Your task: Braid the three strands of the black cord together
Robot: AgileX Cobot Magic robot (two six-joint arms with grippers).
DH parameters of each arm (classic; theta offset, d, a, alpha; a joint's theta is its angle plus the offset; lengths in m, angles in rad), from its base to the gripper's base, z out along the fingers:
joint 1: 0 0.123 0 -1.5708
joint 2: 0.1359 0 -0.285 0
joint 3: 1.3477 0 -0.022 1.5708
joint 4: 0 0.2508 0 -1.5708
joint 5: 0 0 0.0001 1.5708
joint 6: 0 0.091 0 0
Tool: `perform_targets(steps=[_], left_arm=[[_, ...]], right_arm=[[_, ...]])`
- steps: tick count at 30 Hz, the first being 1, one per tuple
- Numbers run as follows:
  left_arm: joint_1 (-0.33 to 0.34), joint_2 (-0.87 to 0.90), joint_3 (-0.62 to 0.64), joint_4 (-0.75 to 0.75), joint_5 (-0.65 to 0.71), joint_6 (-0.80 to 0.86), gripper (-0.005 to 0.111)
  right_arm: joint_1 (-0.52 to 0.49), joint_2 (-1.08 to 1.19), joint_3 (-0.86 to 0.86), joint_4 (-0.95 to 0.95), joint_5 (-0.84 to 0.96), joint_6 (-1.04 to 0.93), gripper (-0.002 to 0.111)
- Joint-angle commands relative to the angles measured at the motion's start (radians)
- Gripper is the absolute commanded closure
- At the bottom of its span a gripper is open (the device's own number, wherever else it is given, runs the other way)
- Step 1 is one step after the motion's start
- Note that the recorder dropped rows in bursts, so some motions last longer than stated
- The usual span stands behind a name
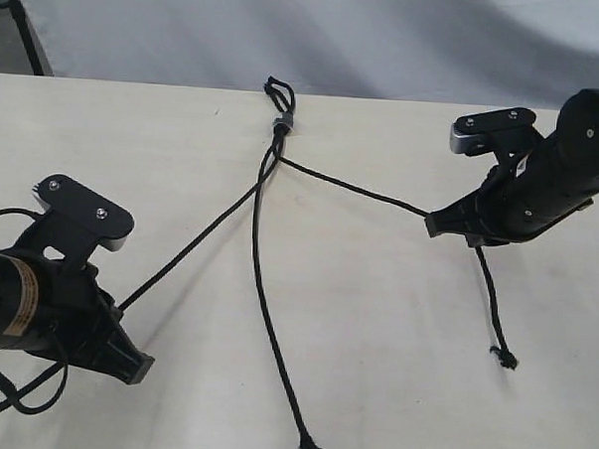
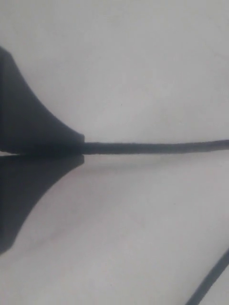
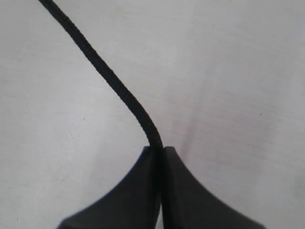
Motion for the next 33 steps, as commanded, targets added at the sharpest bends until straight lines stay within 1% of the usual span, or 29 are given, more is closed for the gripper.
perform_targets(steps=[1, 5, 13, 15, 18, 22, 24, 28, 31, 33], left_arm=[[0.002, -0.053, 0.002, -0.003, 0.0, 0.004, 0.107], [0.002, -0.068, 0.002, 0.03, 0.047, 0.004, 0.107], [0.002, -0.065, 0.002, 0.081, 0.044, -0.002, 0.107], [0.002, -0.063, 0.002, 0.119, 0.049, -0.005, 0.107], [0.002, -0.045, 0.002, 0.18, 0.072, -0.056, 0.107], [0.002, -0.006, 0.002, 0.332, 0.123, -0.236, 0.107], [0.002, 0.015, 0.002, 0.361, 0.131, -0.28, 0.107], [0.002, 0.073, 0.002, 0.361, 0.112, -0.28, 0.107], [0.002, 0.119, 0.002, 0.358, 0.097, -0.285, 0.106], [0.002, 0.149, 0.002, 0.358, 0.083, -0.314, 0.102]], right_arm=[[-0.006, 0.006, 0.009, -0.003, -0.012, -0.004, 0.108], [-0.006, 0.022, 0.009, -0.002, -0.012, -0.004, 0.108], [0.0, 0.066, 0.009, -0.002, -0.012, 0.001, 0.107], [0.0, 0.08, 0.009, -0.002, -0.012, 0.001, 0.103], [0.0, 0.098, 0.009, -0.002, -0.012, 0.001, 0.093], [0.0, 0.103, 0.009, -0.002, -0.012, 0.001, 0.08], [0.0, 0.103, 0.009, -0.002, -0.012, 0.001, 0.074], [0.0, 0.103, 0.009, -0.002, -0.012, 0.001, 0.068], [0.0, 0.103, 0.009, -0.002, -0.012, 0.001, 0.068], [0.0, 0.097, 0.003, 0.001, 0.007, 0.001, 0.068]])
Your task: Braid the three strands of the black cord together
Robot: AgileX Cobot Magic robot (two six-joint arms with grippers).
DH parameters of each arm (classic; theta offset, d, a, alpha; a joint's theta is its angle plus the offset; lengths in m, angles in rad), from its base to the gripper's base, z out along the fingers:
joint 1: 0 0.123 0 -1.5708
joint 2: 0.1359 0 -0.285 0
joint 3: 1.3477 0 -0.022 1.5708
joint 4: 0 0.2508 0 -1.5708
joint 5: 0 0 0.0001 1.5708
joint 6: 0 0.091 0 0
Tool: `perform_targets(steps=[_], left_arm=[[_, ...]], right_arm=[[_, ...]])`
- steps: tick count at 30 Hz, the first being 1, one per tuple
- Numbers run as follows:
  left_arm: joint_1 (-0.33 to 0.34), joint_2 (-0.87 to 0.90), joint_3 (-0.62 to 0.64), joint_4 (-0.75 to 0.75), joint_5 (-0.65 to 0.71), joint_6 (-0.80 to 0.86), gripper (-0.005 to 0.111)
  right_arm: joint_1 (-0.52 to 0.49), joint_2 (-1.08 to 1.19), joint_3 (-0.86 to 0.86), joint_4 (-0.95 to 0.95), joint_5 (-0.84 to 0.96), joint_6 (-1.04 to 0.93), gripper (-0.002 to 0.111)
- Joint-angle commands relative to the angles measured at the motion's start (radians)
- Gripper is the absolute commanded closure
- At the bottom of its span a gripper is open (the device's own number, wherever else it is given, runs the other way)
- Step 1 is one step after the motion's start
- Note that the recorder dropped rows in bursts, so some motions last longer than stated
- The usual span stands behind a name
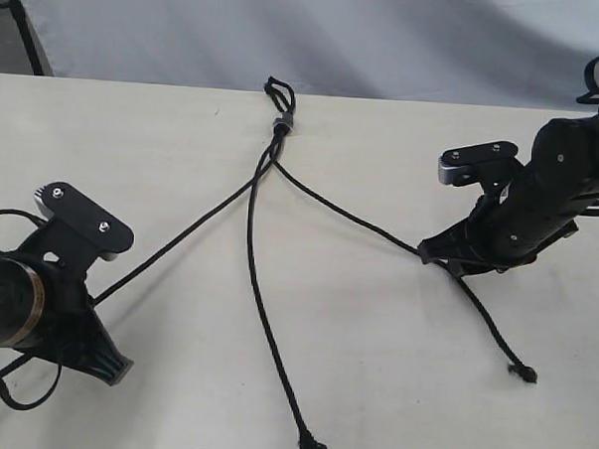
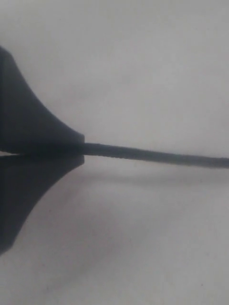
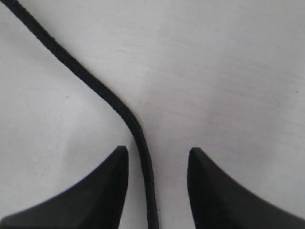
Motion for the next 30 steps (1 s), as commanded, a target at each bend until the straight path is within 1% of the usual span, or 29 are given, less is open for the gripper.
perform_targets(steps=[1, 6, 9, 12, 15, 18, 20, 23, 27, 30], left_arm=[[0.002, 0.062, 0.002, 0.008, -0.022, -0.051, 0.097], [0.002, 0.103, 0.002, 0.014, -0.026, -0.061, 0.065], [0.002, 0.103, 0.002, 0.026, -0.04, -0.061, 0.054], [0.002, 0.103, 0.0, 0.028, -0.041, -0.061, 0.051], [0.002, 0.099, 0.0, 0.028, -0.022, -0.075, 0.051], [0.002, 0.068, 0.0, 0.028, 0.049, -0.094, 0.051], [0.002, 0.031, 0.0, 0.049, 0.1, -0.14, 0.051], [0.002, -0.033, 0.002, 0.09, 0.137, -0.213, 0.051], [0.002, -0.108, 0.002, 0.09, 0.18, -0.233, 0.051], [0.002, -0.144, 0.029, 0.102, 0.18, -0.245, 0.051]], right_arm=[[-0.002, -0.012, -0.01, 0.003, 0.035, 0.001, 0.068], [0.008, -0.076, -0.039, 0.057, 0.113, -0.008, 0.069], [0.062, -0.134, -0.037, 0.069, 0.116, -0.012, 0.069], [0.154, -0.179, -0.037, 0.069, 0.141, -0.012, 0.069], [0.272, -0.188, -0.037, 0.069, 0.183, -0.012, 0.069], [0.379, -0.173, -0.035, 0.082, 0.225, -0.01, 0.069], [0.457, -0.168, -0.033, 0.096, 0.232, -0.01, 0.069], [0.558, -0.156, -0.031, 0.099, 0.226, -0.01, 0.069], [0.664, -0.117, -0.031, 0.105, 0.222, -0.007, 0.069], [0.712, -0.064, -0.031, 0.105, 0.203, -0.007, 0.069]])
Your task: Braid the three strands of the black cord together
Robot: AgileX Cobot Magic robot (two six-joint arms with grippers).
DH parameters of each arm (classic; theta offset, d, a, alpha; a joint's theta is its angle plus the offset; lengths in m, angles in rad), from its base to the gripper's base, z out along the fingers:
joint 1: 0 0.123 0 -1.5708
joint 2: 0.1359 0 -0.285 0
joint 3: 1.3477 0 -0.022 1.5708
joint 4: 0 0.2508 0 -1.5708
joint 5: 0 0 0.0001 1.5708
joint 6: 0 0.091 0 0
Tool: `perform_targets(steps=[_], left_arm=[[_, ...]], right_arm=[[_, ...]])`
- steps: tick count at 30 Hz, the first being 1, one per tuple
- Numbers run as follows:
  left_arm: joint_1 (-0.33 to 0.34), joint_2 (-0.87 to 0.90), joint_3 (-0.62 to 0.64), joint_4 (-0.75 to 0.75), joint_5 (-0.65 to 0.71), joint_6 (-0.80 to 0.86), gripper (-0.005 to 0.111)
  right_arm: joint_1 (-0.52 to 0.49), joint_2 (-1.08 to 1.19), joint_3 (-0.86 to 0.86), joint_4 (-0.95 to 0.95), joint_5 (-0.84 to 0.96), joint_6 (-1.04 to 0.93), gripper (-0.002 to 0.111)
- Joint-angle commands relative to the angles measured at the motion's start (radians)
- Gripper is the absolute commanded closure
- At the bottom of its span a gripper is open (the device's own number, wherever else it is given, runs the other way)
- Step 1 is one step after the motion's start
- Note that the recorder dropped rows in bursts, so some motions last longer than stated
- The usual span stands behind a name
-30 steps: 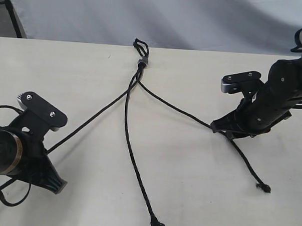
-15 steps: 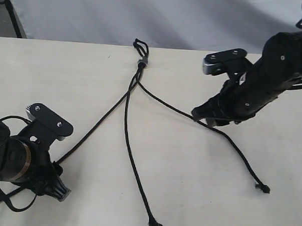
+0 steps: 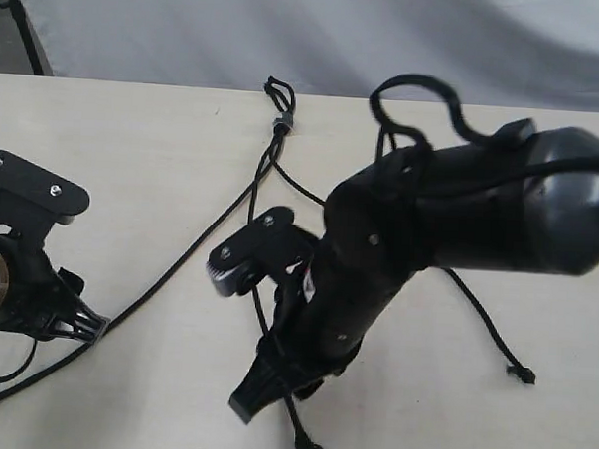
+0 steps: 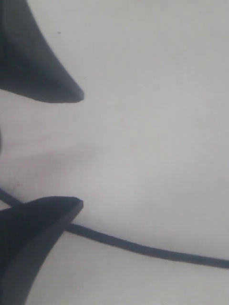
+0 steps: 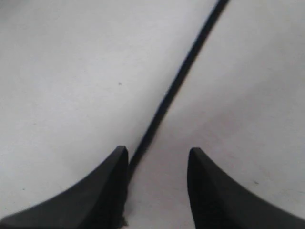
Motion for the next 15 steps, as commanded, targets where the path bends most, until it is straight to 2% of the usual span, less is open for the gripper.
perform_targets(steps=[1, 9, 10, 12, 13, 15], left_arm=[[0.002, -0.052, 0.035, 0.025, 0.022, -0.037, 0.051], [0.002, -0.059, 0.044, 0.044, 0.018, -0.061, 0.051], [0.002, -0.059, 0.044, 0.044, 0.015, -0.061, 0.051], [0.002, -0.059, 0.044, 0.044, 0.006, -0.061, 0.051], [0.002, -0.059, 0.044, 0.044, -0.003, -0.061, 0.051], [0.002, -0.059, 0.044, 0.044, -0.004, -0.061, 0.051]], right_arm=[[0.061, 0.07, 0.004, -0.002, -0.023, -0.001, 0.069], [0.061, 0.164, 0.004, -0.033, -0.04, 0.007, 0.07], [0.061, 0.171, 0.004, -0.049, -0.04, 0.007, 0.073], [0.061, 0.173, 0.004, -0.092, -0.04, 0.007, 0.094], [0.061, 0.169, 0.004, -0.114, -0.04, 0.007, 0.108], [0.061, 0.144, -0.001, -0.17, -0.018, 0.007, 0.109]])
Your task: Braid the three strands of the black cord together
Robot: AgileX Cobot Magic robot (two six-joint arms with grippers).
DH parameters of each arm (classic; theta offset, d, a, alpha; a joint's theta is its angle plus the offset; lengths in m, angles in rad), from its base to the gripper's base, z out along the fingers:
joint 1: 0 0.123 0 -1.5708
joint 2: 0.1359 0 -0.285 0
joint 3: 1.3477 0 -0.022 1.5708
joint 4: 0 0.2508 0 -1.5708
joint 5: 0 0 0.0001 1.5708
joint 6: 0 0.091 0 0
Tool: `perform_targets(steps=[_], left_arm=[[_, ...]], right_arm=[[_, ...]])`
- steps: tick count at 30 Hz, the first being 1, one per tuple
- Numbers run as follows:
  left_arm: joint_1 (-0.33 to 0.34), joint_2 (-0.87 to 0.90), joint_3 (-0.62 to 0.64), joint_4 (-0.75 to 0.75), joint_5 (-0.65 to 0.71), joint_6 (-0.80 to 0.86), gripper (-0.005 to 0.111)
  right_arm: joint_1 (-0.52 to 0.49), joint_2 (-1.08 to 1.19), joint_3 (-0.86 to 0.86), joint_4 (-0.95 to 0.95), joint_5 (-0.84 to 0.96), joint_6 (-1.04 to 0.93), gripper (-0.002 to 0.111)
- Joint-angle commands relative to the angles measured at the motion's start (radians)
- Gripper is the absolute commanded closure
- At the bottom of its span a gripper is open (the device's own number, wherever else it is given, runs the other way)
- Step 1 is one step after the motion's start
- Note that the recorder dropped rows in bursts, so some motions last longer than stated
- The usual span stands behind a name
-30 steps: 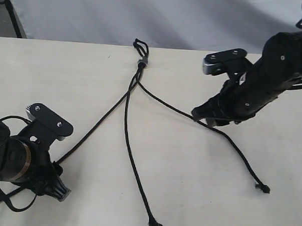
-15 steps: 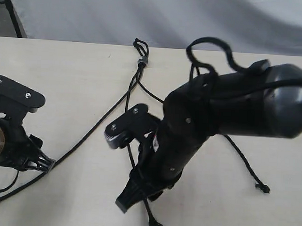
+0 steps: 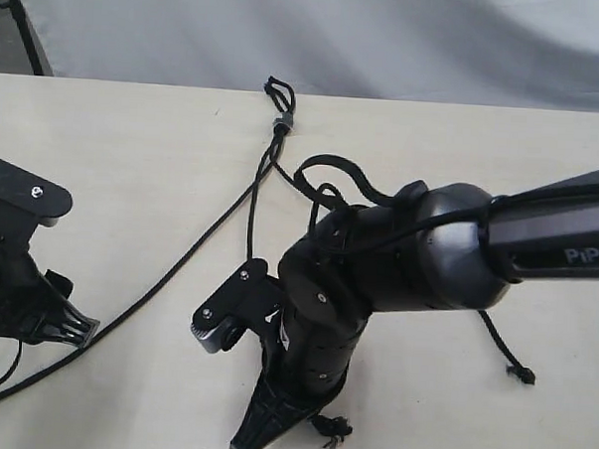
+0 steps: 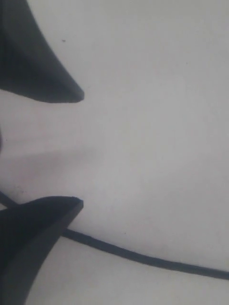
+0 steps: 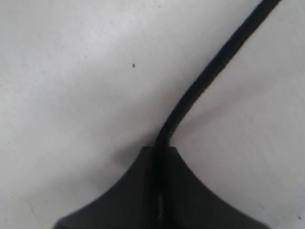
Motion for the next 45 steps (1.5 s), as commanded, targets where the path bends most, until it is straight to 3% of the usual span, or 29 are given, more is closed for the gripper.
perform_targets(steps=[1, 6, 9, 13, 18, 23, 27, 31, 36, 40, 45], left_arm=[[0.002, -0.01, 0.006, 0.005, -0.008, -0.009, 0.051], [0.002, -0.01, 0.008, 0.005, -0.01, -0.009, 0.051], [0.002, -0.01, 0.008, 0.005, -0.014, -0.009, 0.051], [0.002, -0.01, 0.008, 0.003, -0.016, -0.009, 0.051], [0.002, -0.01, 0.008, 0.003, -0.016, -0.009, 0.051], [0.002, -0.01, 0.008, 0.003, -0.016, -0.009, 0.051], [0.002, -0.01, 0.008, 0.003, -0.016, -0.009, 0.051], [0.002, -0.01, 0.008, 0.003, -0.016, -0.009, 0.051], [0.002, -0.01, 0.008, 0.005, -0.018, -0.009, 0.051], [0.002, -0.01, 0.008, 0.005, -0.018, -0.009, 0.051], [0.002, -0.01, 0.008, 0.005, -0.022, -0.009, 0.051]], right_arm=[[-0.002, -0.026, -0.008, -0.116, 0.046, 0.008, 0.109], [-0.114, -0.157, -0.045, -0.589, 0.158, 0.281, 0.109], [-0.289, -0.143, -0.045, -0.757, 0.082, 0.29, 0.109], [-0.501, -0.058, -0.045, -0.717, -0.099, 0.29, 0.109], [-0.558, 0.038, -0.045, -0.712, -0.097, 0.288, 0.109], [-0.559, 0.108, -0.045, -0.697, -0.081, 0.288, 0.109], [-0.554, 0.121, -0.045, -0.508, -0.046, 0.193, 0.109], [-0.485, 0.109, -0.045, -0.177, 0.087, -0.081, 0.109], [-0.291, 0.056, -0.045, 0.218, 0.179, -0.489, 0.109], [-0.138, -0.054, -0.054, 0.088, 0.132, -0.393, 0.109], [-0.127, -0.202, -0.083, -0.141, 0.087, -0.21, 0.109]])
